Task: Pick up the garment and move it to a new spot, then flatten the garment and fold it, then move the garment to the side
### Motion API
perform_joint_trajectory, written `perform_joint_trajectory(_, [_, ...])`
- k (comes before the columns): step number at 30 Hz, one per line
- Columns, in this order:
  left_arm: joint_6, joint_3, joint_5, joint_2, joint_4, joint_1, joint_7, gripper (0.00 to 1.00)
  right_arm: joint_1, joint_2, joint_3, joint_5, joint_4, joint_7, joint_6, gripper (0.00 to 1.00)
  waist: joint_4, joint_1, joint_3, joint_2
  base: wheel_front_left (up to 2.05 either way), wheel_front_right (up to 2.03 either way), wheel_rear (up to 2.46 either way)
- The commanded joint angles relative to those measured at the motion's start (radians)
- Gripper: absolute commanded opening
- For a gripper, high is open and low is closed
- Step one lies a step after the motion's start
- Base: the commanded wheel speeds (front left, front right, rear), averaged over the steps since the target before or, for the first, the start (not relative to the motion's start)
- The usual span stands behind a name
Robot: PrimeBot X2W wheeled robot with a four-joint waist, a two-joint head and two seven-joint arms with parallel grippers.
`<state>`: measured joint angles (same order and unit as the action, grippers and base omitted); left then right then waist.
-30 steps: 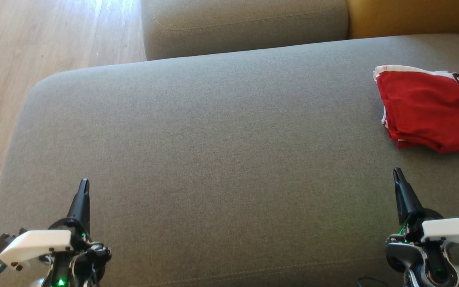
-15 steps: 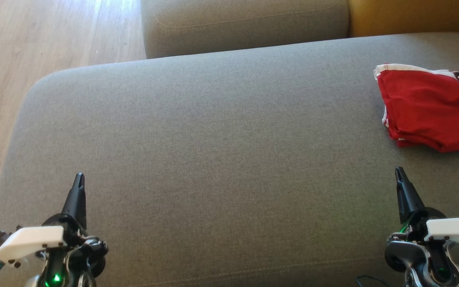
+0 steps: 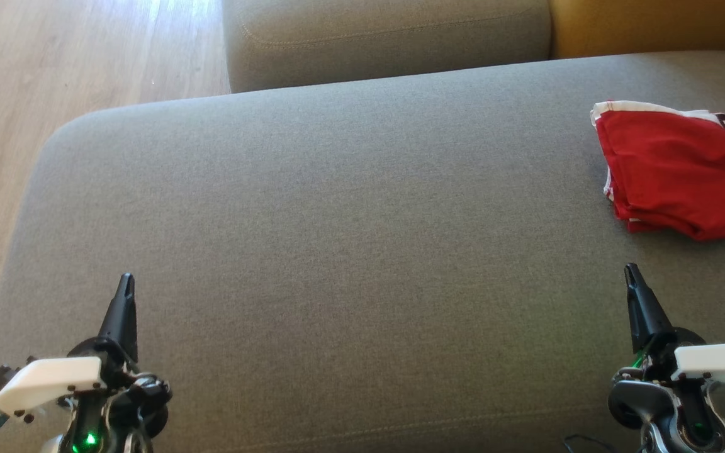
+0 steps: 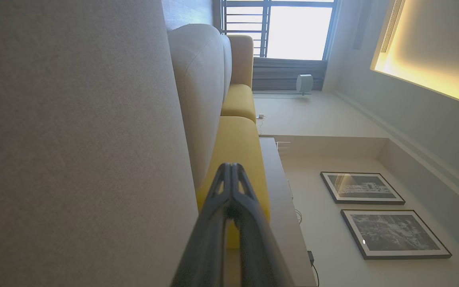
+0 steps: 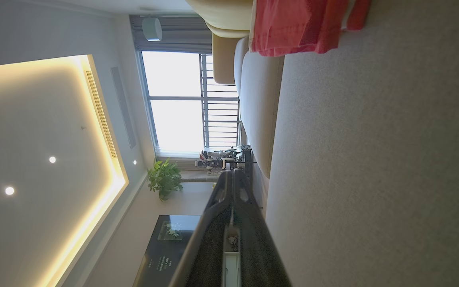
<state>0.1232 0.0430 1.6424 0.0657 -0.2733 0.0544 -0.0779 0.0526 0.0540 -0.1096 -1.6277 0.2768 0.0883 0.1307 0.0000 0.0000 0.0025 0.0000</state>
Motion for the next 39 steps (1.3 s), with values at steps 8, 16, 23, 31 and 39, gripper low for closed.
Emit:
perform_joint_trajectory(8, [0.007,0.037,-0.005,0.009,0.028,0.052,-0.008,0.00,0.055,0.011,0.016,0.002,-0.032,0.009,0.000,0.00,0.000,0.0000,0.000,0.0000,0.00,0.00,0.00])
perform_joint_trajectory(16, [0.007,0.040,-0.008,0.007,0.028,0.053,-0.010,0.00,0.055,0.010,0.014,0.004,-0.032,0.010,0.000,0.00,0.000,0.0000,0.000,0.0000,0.00,0.00,0.00])
perform_joint_trajectory(23, [0.007,0.041,-0.009,0.006,0.028,0.053,-0.012,0.00,0.055,0.009,0.013,0.005,-0.032,0.011,0.000,0.00,0.000,0.0000,0.000,0.0000,0.00,0.00,0.00])
perform_joint_trajectory(31, [0.007,0.044,-0.011,0.004,0.028,0.053,-0.014,0.00,0.056,0.008,0.011,0.006,-0.031,0.013,0.000,0.00,0.000,0.0000,0.000,0.0000,0.00,0.00,0.00])
perform_joint_trajectory(39, [0.007,0.046,-0.013,0.003,0.028,0.053,-0.016,0.00,0.056,0.007,0.010,0.008,-0.031,0.014,0.000,0.00,0.000,0.0000,0.000,0.0000,0.00,0.00,0.00])
